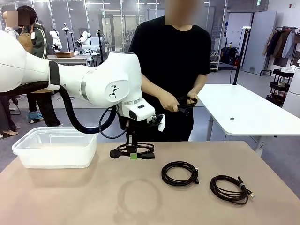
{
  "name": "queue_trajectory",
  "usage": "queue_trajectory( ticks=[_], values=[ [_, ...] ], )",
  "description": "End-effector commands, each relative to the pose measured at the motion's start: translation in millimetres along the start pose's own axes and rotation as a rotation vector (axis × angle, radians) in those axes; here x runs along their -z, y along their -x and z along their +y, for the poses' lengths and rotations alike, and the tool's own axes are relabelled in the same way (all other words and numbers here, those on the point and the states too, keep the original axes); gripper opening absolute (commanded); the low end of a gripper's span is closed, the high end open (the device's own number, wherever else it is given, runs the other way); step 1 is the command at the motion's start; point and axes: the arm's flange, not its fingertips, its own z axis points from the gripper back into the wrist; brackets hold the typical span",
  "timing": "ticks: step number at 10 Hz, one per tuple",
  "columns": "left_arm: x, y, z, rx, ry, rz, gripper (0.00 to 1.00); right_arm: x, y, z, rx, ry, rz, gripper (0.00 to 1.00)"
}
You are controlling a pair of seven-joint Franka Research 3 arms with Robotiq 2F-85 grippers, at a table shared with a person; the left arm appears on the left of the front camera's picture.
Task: Organize and store the cables.
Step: Place the Power Cable into the Organizing box.
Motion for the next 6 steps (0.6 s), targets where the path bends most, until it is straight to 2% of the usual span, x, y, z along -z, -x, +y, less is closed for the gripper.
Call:
queue_trajectory(
  ticks=[1, 2, 3, 4, 6],
  values=[
    [-2, 0, 1, -0.008, -0.008, -0.005, 0.00, -1, -3, 0, -0.002, 0.006, -0.011, 1.00],
    [0, 0, 0, 0.000, 0.000, 0.000, 0.18, -1, -3, 0, -0.002, 0.006, -0.011, 1.00],
    [-7, 10, 10, 0.084, -0.091, 0.008, 0.18, -1, -3, 0, -0.002, 0.006, -0.011, 1.00],
    [-21, 31, 15, 0.168, -0.089, -0.074, 0.18, -1, -3, 0, -0.002, 0.006, -0.011, 1.00],
    [-42, 95, 28, 0.219, -0.167, -0.055, 0.18, -1, -3, 0, -0.002, 0.006, -0.011, 1.00]
  ],
)
